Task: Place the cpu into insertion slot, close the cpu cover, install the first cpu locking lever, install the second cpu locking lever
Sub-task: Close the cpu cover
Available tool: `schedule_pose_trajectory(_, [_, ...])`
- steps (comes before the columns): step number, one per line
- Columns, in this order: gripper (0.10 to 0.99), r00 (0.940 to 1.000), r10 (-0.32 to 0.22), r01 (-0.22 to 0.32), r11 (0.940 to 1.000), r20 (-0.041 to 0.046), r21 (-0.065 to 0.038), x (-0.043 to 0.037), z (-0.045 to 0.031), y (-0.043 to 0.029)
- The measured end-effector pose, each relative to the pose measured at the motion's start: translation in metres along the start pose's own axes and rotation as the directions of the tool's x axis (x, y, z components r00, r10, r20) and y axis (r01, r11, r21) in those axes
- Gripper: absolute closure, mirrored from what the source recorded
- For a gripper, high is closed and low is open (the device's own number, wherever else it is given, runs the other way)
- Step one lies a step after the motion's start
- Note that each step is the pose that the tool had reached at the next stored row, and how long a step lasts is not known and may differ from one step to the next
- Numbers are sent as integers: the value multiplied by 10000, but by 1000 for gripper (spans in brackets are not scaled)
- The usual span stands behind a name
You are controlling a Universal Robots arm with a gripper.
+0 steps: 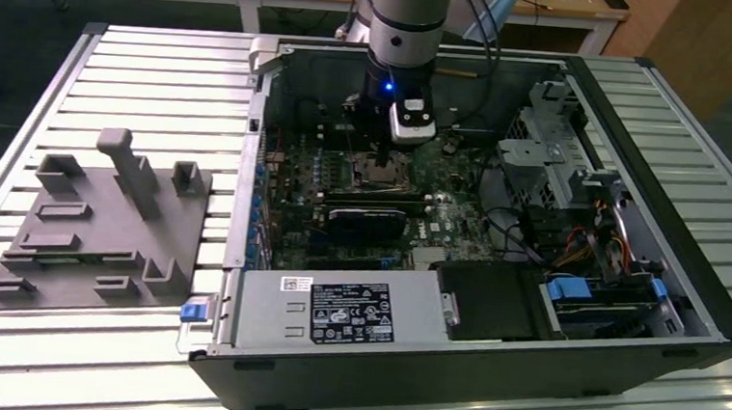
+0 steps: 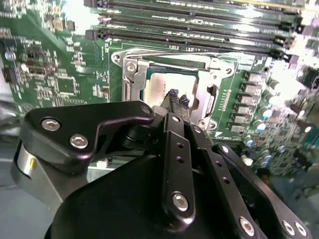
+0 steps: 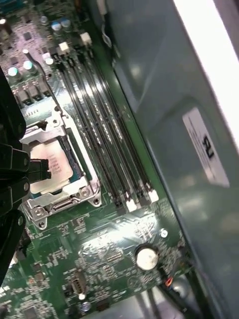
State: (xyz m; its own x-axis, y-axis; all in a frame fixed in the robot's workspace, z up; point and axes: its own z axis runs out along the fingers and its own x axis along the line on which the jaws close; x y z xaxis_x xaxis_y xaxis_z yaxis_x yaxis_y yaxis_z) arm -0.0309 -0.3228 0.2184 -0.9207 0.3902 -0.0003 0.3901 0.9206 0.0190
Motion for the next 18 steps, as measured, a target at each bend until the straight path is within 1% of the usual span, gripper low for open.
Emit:
schedule_pose_trajectory(2, [980,9994,-360,360,9994,-7,0,0,2,0])
schedule_pose_trajectory(4, [980,9974,-725,725,9974,-14,-1,0,4,0])
schedule_pose_trajectory(8, [980,9894,-1455,1455,9894,-28,-2,0,9,0])
schedule_pose_trajectory(10, [980,9835,-1809,1809,9835,-34,-4,0,12,0])
schedule_pose_trajectory(12, [980,9763,-2162,2162,9764,-40,-6,0,16,0])
schedule_pose_trajectory(16, [980,9580,-2868,2868,9580,-55,-8,0,22,-1])
schedule_pose_trajectory(17, [980,9551,-2963,2963,9551,-57,-7,0,22,-1])
schedule_pose_trajectory(18, [980,9541,-2995,2995,9541,-57,-9,0,24,-1])
